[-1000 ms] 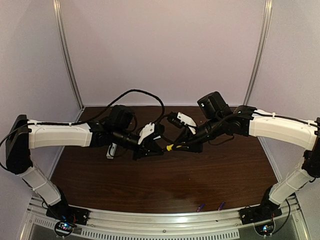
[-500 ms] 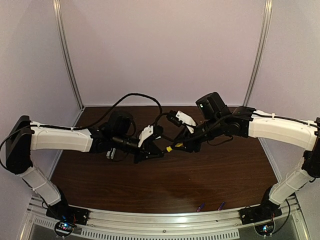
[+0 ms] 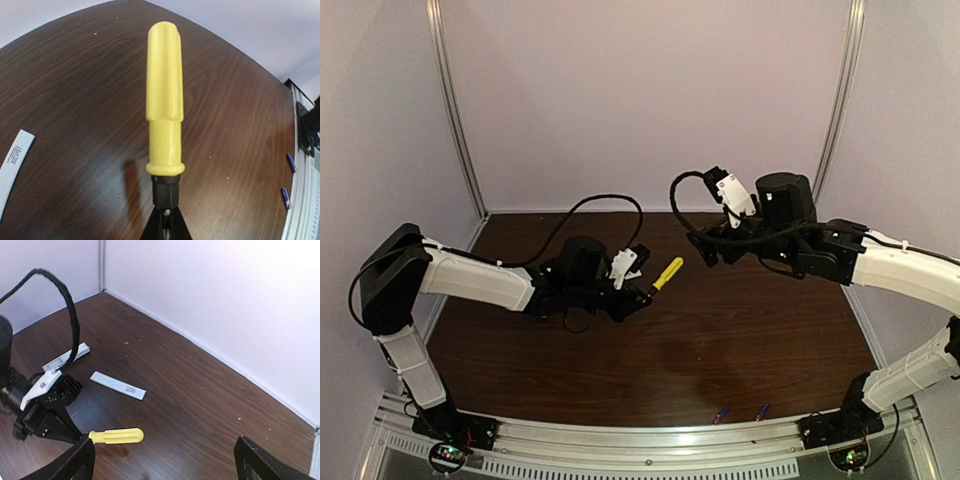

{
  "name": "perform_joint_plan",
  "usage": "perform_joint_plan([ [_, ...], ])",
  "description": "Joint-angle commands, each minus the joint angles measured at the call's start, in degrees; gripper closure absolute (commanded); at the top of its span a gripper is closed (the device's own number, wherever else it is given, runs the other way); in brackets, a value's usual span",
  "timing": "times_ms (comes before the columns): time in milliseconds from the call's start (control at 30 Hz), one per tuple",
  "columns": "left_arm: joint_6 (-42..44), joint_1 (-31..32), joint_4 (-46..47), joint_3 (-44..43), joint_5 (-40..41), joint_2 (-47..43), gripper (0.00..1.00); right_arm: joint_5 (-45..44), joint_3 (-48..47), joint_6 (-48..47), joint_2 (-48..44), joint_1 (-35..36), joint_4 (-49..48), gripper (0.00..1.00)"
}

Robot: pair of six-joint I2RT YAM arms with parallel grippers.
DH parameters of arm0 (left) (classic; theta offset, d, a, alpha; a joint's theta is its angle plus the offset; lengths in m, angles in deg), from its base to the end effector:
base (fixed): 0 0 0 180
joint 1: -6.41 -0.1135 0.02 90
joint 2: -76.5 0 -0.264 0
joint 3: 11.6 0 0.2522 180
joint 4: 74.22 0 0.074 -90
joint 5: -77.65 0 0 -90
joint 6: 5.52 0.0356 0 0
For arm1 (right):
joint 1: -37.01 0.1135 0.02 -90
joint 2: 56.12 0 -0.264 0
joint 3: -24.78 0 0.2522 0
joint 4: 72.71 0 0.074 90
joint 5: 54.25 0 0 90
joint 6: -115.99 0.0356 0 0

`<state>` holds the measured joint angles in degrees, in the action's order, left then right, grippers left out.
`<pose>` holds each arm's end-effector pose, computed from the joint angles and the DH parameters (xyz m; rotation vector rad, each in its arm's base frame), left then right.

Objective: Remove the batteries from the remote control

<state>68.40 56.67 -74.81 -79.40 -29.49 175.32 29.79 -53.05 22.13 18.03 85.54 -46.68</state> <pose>0.2276 -0.2901 0.1878 0.8442 2.0996 -0.9738 0.2019 0.2229 0.3420 -0.8121 1.8071 0.4088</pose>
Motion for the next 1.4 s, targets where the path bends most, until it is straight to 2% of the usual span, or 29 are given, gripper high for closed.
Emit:
perform_joint_plan([
  [0, -11.95, 2.90, 1.40, -6.87, 13.99, 5.34, 1.00, -12.55, 2.29, 1.97, -1.99, -1.01, -4.31, 0.01],
  [133, -19.85, 4.61, -2.92, -12.65, 25.75, 9.37, 1.00, -13.03, 3.56, 2.34, -2.45, -1.47, -5.15, 0.01],
  [233, -23.58, 5.40, -5.42, -17.25, 29.00, 13.16, 1.00, -12.94, 4.36, 2.69, -2.43, -1.60, -5.83, 0.01],
  [400, -25.16, 7.22, -10.89, -26.05, 34.04, 18.59, 1.00, -13.01, 5.20, 3.09, -2.97, -1.67, -6.10, 0.01],
  [867, -37.04, 8.42, -20.80, -35.02, 37.69, 27.02, 1.00, -12.79, 8.28, 5.15, -5.76, -1.86, -6.88, 0.01],
  [1367, -40.20, 8.54, -21.89, -38.54, 37.40, 32.54, 1.00, -12.42, 8.71, 6.07, -4.08, -2.03, -8.66, 0.01],
])
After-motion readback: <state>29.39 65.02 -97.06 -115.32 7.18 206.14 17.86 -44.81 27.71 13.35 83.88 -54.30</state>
